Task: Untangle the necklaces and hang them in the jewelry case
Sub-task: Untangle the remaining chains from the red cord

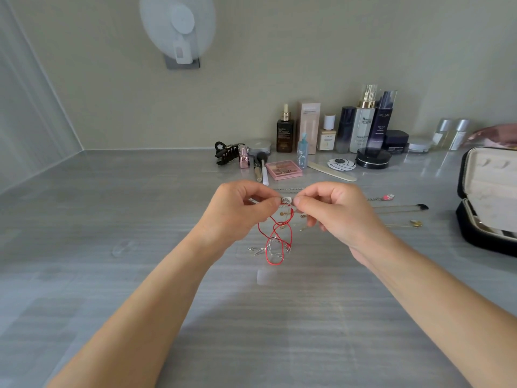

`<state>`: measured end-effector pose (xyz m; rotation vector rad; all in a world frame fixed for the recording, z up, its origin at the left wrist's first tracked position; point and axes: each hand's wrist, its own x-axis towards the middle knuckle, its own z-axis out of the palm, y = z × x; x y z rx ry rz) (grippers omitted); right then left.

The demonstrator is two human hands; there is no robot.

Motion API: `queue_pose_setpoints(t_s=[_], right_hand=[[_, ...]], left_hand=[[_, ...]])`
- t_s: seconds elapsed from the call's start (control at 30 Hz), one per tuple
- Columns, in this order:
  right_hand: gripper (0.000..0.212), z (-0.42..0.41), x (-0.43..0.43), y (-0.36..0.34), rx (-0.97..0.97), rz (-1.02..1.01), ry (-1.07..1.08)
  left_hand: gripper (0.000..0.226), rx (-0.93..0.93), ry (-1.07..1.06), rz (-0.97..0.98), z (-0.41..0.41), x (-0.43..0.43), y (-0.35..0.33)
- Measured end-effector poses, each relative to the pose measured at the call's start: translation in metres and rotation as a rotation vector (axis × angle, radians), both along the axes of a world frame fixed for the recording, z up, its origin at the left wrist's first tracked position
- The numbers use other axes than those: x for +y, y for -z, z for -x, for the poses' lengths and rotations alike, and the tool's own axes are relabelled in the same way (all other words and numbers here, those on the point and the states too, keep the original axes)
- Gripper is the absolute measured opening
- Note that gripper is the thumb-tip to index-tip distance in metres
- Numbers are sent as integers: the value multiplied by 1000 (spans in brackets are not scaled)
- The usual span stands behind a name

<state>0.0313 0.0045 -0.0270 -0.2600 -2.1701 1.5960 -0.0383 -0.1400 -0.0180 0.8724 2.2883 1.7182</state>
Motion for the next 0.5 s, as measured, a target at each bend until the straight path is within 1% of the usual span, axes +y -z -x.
queue_pose_setpoints(t_s=[0.23, 0.33, 0.43, 0.5], right_hand=[[20, 0, -1, -1, -35, 14, -37], [15, -1, -2, 0, -53, -29, -84], [16, 0, -1, 2, -51, -74, -83], [17, 2, 0, 4, -23, -138, -67]], left_hand=[[21, 53, 33, 0, -1, 1, 2], [22, 115, 35, 18, 0, 2, 3], [22, 172, 31, 58, -1, 3, 4], [22, 197, 19, 83, -1, 3, 5]])
